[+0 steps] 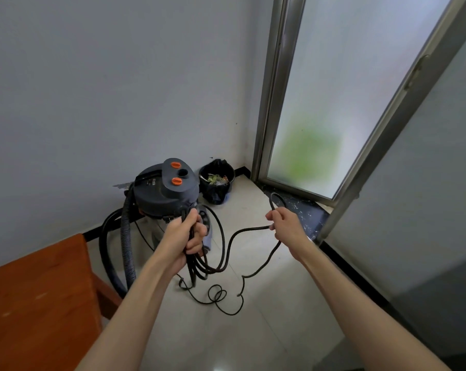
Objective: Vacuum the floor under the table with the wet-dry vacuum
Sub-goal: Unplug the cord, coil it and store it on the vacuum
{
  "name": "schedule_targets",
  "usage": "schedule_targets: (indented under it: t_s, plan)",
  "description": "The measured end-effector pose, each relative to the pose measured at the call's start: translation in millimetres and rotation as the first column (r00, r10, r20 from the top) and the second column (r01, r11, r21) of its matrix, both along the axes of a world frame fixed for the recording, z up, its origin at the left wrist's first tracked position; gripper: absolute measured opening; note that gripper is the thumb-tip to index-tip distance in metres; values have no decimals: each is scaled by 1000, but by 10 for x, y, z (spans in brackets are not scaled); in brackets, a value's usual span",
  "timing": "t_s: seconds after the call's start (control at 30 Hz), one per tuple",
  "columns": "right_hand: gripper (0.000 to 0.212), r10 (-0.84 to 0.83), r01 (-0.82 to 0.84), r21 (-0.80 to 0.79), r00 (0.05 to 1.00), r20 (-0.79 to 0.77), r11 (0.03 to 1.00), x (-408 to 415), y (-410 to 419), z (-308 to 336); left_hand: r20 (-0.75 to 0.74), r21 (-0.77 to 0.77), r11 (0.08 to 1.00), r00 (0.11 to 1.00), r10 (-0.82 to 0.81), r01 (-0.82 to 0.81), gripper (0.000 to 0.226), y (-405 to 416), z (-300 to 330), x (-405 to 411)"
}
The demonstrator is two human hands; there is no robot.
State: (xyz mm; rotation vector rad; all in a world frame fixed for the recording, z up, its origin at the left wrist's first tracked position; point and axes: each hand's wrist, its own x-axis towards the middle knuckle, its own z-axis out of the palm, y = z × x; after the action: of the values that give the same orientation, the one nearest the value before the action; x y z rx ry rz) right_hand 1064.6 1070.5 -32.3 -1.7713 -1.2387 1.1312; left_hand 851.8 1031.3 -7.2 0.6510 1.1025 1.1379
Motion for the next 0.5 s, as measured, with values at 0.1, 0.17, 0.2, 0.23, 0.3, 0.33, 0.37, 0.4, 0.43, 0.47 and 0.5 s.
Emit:
schedule_targets:
  t_s: [0.1,0.17,0.2,0.23,0.3,0.33,0.37,0.4,0.43,0.47,0.5]
  plan:
    - [25,32,-44,112,993,109,993,-45,12,-31,12,-19,995,995,-99,99,25,-6,61,0]
    - [24,96,-118,209,989,113,971,-130,-3,13,-8,-69,988,990,-141,140,23,-6,52,61]
    - [24,149,-176,252,981,126,952,-181,-24,50,-5,-104,986,991,-135,133,23,5,36,98]
    - [24,214,-252,286,964,159,924,-224,-53,84,12,-139,984,994,-109,110,23,19,15,128]
    - [24,341,-423,329,898,279,844,-274,-108,128,69,-186,981,997,-35,47,23,58,-21,161]
    - [23,396,-502,338,855,336,796,-291,-132,144,92,-189,982,996,-11,28,23,75,-22,168]
    - [23,446,-565,332,814,371,755,-303,-156,166,106,-178,984,994,-2,21,24,88,-17,171]
    - [24,492,-612,306,780,386,729,-311,-175,193,109,-154,988,994,-7,24,24,95,-3,176]
    - [24,533,-647,271,750,391,712,-317,-190,226,102,-124,992,995,-17,29,24,101,16,181]
    - [24,563,-671,238,728,390,703,-325,-199,249,89,-99,995,996,-20,29,23,106,42,188]
    - [24,582,-684,215,715,388,697,-336,-208,272,77,-84,996,997,-17,23,24,112,66,194]
